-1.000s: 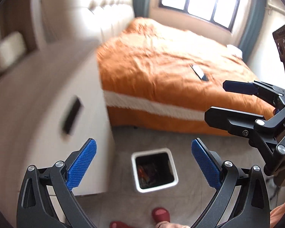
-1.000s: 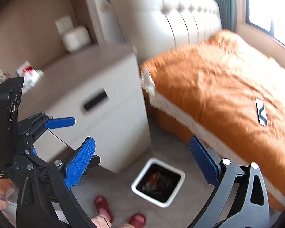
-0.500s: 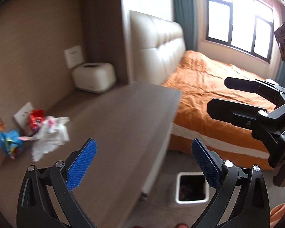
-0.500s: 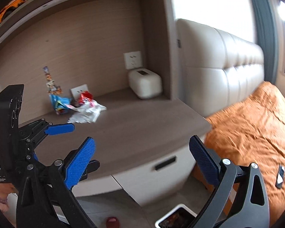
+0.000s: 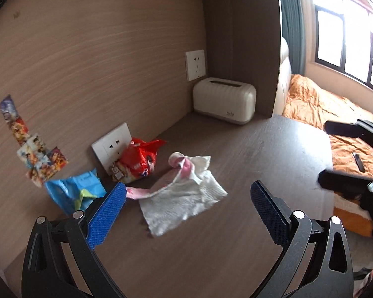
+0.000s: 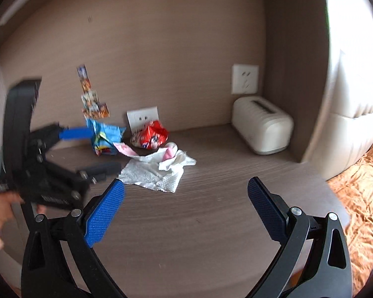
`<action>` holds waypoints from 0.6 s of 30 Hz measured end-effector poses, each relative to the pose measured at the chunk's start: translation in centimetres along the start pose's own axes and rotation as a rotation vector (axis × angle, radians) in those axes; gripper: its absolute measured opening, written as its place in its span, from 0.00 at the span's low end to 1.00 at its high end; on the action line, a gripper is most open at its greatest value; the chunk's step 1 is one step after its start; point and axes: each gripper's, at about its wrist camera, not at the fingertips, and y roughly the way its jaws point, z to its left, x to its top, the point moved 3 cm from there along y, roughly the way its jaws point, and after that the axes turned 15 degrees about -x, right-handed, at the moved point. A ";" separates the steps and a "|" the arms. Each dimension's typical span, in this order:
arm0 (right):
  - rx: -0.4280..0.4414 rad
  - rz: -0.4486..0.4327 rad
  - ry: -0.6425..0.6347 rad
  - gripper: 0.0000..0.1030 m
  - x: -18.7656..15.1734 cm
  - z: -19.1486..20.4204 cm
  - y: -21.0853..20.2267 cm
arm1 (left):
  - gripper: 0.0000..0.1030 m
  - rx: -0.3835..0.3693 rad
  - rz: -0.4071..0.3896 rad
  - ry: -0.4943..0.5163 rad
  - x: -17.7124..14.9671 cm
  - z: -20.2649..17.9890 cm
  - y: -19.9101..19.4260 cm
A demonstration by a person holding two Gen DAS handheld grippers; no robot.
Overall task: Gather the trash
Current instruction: 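Grasp the pink wrapper with the left tool while the right tool grasps the white tissue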
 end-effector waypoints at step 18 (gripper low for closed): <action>0.066 0.240 -0.202 0.96 -0.2 6.7 16.3 | 0.55 -0.208 0.236 0.143 -0.6 6.1 10.4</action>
